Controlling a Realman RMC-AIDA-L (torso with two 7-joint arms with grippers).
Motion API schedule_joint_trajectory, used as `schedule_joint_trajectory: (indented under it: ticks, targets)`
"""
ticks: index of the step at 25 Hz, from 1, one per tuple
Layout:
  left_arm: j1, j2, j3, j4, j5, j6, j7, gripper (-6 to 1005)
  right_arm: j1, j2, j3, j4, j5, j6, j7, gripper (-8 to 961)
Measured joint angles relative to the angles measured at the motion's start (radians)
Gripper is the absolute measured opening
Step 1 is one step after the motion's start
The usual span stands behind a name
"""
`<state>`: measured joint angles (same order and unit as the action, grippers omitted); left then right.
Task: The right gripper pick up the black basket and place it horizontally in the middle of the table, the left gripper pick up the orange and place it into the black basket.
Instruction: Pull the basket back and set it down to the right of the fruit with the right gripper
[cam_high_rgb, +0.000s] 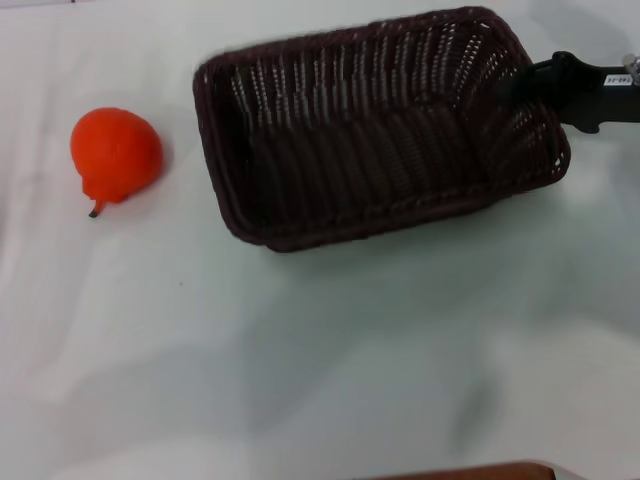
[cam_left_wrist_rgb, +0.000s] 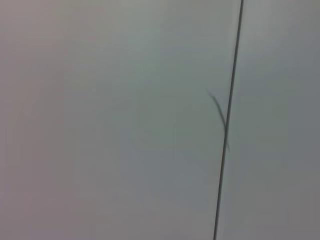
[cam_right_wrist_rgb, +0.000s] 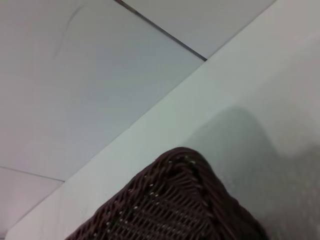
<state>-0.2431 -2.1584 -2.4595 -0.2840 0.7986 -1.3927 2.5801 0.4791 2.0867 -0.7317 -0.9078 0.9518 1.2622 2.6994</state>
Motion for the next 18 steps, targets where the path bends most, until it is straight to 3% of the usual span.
schedule_joint_trajectory:
  ticks: [9,18]
  targets:
    - [-0.016,-0.003,-0.002,0.002,-0.006,0.014,0.0,839,0.004,-0.004,0.054,0.07,0.014,0.002,0.008,387]
    - [-0.032,-0.002,0.008,0.0,0.0,0.024,-0.002,840,0.007,-0.004,0.017,0.069,0.007,0.052,0.01,777]
